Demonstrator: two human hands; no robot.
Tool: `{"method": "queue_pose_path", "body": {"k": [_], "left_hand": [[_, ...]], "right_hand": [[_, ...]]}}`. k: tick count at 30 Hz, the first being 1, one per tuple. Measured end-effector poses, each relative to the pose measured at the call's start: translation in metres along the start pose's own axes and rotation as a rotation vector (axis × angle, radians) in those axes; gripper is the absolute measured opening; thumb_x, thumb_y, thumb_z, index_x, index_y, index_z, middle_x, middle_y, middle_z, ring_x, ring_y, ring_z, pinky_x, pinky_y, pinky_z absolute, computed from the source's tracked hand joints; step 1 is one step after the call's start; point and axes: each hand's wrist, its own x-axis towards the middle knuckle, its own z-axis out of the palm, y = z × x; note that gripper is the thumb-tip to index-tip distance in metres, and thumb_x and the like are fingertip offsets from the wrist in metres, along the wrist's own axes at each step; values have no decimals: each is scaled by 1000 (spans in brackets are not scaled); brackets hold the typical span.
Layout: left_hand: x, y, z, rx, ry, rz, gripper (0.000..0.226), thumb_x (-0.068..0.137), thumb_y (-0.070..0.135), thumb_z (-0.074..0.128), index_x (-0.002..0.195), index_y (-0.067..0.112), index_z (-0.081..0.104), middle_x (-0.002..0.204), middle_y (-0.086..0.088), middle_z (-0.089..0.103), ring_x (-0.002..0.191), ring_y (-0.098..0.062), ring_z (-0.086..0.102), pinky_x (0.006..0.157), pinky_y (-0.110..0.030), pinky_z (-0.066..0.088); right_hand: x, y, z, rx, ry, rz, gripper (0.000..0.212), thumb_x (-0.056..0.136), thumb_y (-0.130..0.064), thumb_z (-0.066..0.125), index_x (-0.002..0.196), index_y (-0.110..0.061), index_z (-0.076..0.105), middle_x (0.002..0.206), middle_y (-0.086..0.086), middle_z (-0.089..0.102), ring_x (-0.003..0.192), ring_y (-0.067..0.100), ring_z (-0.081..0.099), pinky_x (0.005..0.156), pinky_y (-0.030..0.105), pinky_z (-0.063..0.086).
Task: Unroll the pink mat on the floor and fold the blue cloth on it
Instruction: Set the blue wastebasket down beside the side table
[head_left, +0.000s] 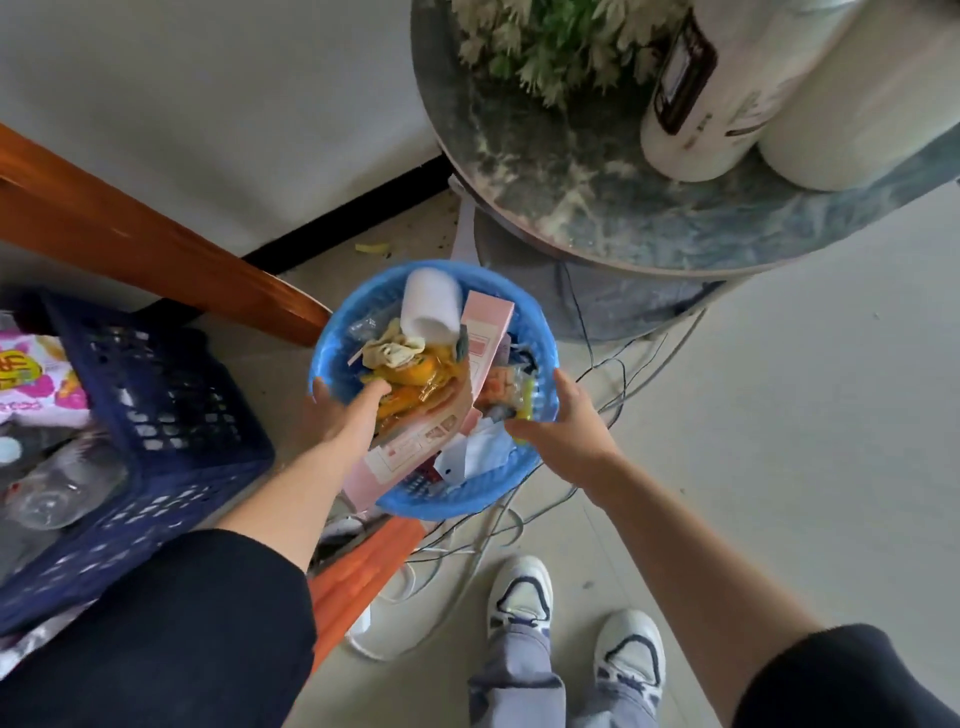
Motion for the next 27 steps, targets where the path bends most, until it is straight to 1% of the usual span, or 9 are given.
{"method": "queue_pose_path", "body": {"k": [1,2,4,5,8,12,15,20,27], "left_hand": [[-10,6,4,99,84,73,80,80,51,58,148,20,28,151,-13,37,135,-35,38,112,-50,31],[-23,11,9,154,128,158,81,82,49,56,150,19,23,155,-12,30,139,-34,32,114,-50,27],[-49,19,20,202,117,304,77,86,45,53,151,21,18,159,-8,22,143,-31,25,116,-49,23],[-63,22,27,238,111,384,74,87,43,52,150,20,21,158,-8,24,142,-31,27,116,-49,24],[-111,28,50,395,67,588,66,88,37,51,146,14,31,154,-11,30,141,-29,27,116,-46,23],[-192,25,92,576,-103,829,61,92,30,51,145,7,34,158,-13,24,146,-25,18,119,-37,13],[-247,6,120,661,-208,905,59,93,31,48,145,7,34,159,-13,23,146,-24,18,119,-35,12],[-360,-59,175,847,-347,1034,59,93,33,46,146,10,34,160,-9,19,147,-21,16,119,-35,12],[-521,-178,250,972,-440,1165,56,92,34,47,144,15,37,161,-5,17,148,-21,12,120,-38,13]], "right_hand": [[-8,1,-3,-122,40,-38,57,81,-14,66,133,-15,42,130,2,45,113,20,49,80,15,34],[-17,2,-6,-220,76,-82,59,82,-13,62,136,-14,40,137,3,43,121,22,46,84,17,35],[-37,5,-14,-320,119,-132,60,83,-13,58,139,-15,37,144,3,39,129,25,40,97,30,37],[-48,7,-19,-342,135,-129,62,84,-15,57,142,-15,34,148,2,36,132,25,37,101,34,36],[-91,22,-43,-386,194,-90,69,86,-22,59,147,-15,27,152,2,32,136,23,32,106,37,35],[-164,59,-81,-393,288,-17,71,86,-27,61,147,-14,27,149,5,36,134,26,33,107,40,36],[-221,100,-103,-405,347,55,74,85,-30,62,148,-15,25,149,5,36,134,26,33,107,41,36],[-341,200,-136,-383,460,193,78,84,-36,62,149,-16,23,150,2,35,136,24,31,107,38,35],[-502,360,-153,-339,598,296,80,81,-41,64,147,-17,26,149,1,36,137,22,32,104,35,35]]}}
